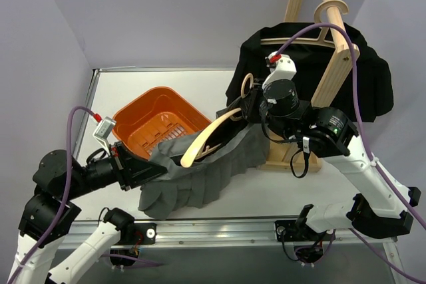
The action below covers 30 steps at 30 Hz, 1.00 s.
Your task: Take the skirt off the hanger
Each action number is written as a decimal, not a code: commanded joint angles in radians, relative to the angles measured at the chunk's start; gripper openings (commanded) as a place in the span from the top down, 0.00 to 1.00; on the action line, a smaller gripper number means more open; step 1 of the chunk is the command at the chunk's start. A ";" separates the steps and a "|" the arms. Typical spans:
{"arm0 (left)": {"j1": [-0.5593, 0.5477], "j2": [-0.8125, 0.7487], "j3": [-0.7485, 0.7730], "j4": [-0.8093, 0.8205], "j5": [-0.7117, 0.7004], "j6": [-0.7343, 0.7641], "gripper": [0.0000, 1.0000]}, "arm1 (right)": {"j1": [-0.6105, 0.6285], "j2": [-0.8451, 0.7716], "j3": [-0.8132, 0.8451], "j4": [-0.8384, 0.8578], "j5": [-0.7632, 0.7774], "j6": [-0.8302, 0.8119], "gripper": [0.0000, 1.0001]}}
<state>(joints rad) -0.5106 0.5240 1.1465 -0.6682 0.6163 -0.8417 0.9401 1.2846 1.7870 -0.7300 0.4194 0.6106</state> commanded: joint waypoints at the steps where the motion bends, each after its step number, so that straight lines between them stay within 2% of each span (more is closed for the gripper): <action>1: 0.000 -0.002 -0.011 0.062 0.082 -0.039 0.98 | -0.015 -0.034 0.015 0.102 -0.042 -0.067 1.00; 8: 0.000 0.036 -0.034 -0.018 0.114 0.006 0.98 | 0.005 -0.022 0.040 0.191 -0.309 -0.074 1.00; 14: 0.000 0.087 -0.028 0.031 0.131 0.010 0.98 | 0.042 0.013 0.135 0.195 -0.457 -0.046 1.00; 18: 0.000 0.093 -0.036 0.083 0.225 -0.023 0.98 | 0.045 0.033 0.227 0.198 -0.491 -0.029 1.00; 21: 0.000 0.050 -0.057 0.160 0.285 -0.101 0.98 | 0.045 0.051 0.299 0.195 -0.473 -0.035 1.00; 25: 0.000 -0.060 -0.125 0.408 0.364 -0.392 0.98 | 0.042 0.070 0.333 0.198 -0.423 -0.061 1.00; 27: 0.000 -0.102 -0.148 0.478 0.375 -0.466 0.98 | 0.042 0.073 0.331 0.202 -0.423 -0.072 1.00; 30: 0.001 -0.133 -0.156 0.454 0.414 -0.542 0.98 | 0.040 0.078 0.333 0.216 -0.389 -0.075 1.00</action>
<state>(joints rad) -0.5106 0.4232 0.9916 -0.3599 0.9382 -1.2087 0.9825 1.3407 2.0998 -0.5846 -0.0151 0.5652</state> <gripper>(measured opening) 0.060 0.085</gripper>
